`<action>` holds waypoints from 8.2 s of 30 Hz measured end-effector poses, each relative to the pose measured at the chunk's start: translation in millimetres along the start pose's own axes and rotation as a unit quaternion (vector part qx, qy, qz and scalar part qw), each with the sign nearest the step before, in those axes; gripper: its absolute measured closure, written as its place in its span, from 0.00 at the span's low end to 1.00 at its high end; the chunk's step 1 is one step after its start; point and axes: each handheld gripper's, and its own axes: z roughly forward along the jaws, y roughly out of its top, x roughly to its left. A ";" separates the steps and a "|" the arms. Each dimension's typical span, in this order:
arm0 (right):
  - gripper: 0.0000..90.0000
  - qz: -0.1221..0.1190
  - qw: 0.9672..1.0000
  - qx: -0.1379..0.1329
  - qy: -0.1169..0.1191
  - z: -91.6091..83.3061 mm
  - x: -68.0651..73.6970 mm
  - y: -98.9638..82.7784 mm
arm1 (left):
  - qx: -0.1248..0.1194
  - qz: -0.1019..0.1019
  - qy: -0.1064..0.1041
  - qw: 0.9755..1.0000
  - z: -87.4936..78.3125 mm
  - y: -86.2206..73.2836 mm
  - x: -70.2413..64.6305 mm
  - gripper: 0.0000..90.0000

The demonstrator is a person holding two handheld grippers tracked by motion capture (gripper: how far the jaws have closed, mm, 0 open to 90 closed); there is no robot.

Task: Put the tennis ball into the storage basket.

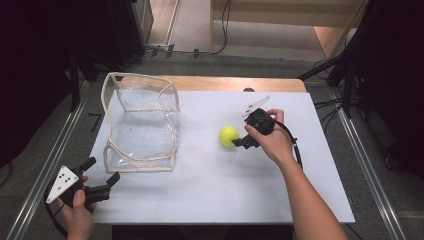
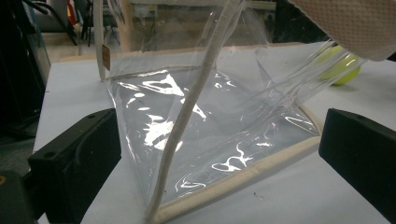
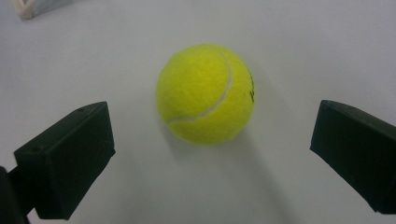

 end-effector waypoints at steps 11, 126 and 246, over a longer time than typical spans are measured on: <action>0.00 -0.014 0.999 0.049 0.008 18.6 -0.4 18.6 | 0.000 -0.002 -0.001 1.000 -0.2 0.0 0.1 0.00; 0.25 -0.078 0.985 0.139 0.065 56.2 47.1 105.4 | -0.001 -0.007 -0.006 1.000 0.1 0.2 0.8 0.00; 0.26 -0.186 0.964 0.102 0.157 3.1 151.1 224.1 | 0.000 -0.010 -0.009 1.000 -0.1 0.4 1.6 0.00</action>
